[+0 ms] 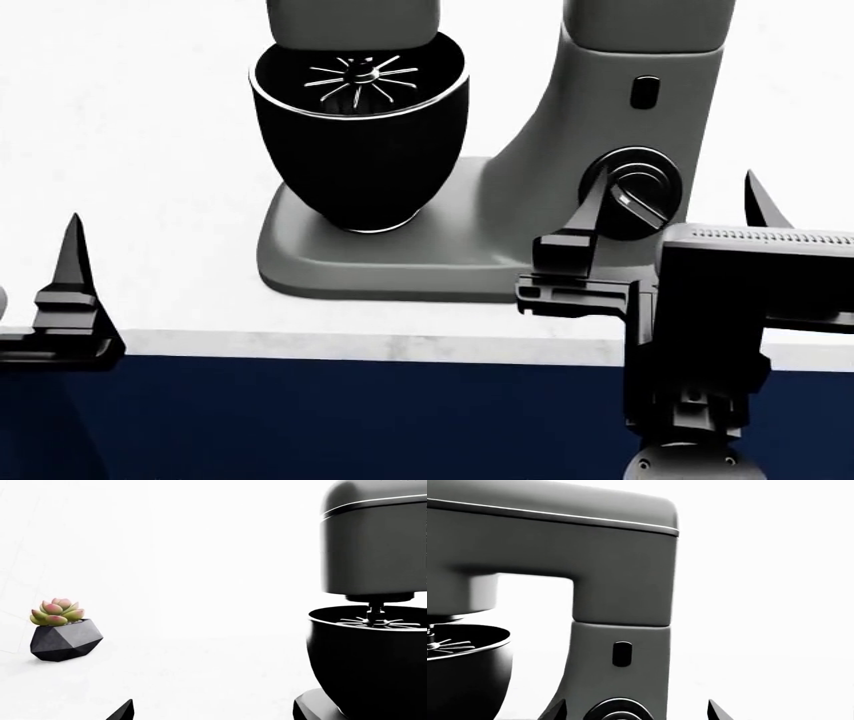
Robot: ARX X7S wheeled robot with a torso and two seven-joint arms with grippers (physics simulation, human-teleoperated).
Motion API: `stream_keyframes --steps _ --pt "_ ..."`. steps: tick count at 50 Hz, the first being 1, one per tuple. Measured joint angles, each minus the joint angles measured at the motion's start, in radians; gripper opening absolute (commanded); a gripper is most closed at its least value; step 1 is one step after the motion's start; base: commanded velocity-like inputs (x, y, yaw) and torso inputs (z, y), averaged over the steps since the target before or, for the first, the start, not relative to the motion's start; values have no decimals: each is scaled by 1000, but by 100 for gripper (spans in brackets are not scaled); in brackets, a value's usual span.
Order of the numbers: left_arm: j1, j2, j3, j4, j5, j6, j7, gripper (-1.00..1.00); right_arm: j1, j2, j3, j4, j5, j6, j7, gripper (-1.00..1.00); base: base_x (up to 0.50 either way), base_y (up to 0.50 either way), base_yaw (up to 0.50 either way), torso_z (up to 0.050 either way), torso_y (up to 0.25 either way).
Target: Open the stand mixer head.
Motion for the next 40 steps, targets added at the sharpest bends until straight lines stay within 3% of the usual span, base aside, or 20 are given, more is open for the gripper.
stream_keyframes --steps 4,5,40 --pt "-1 0 2 -2 -2 3 -2 100 2 0 3 1 4 2 4 100 0 0 0 0 0" --pt "-1 0 3 -3 -2 3 -2 100 2 0 5 1 6 2 5 -100 0 0 0 0 0" --pt "4 -7 7 -4 -22 14 -18 100 112 -3 -58 84 -12 -20 31 -100 0 0 0 0 0"
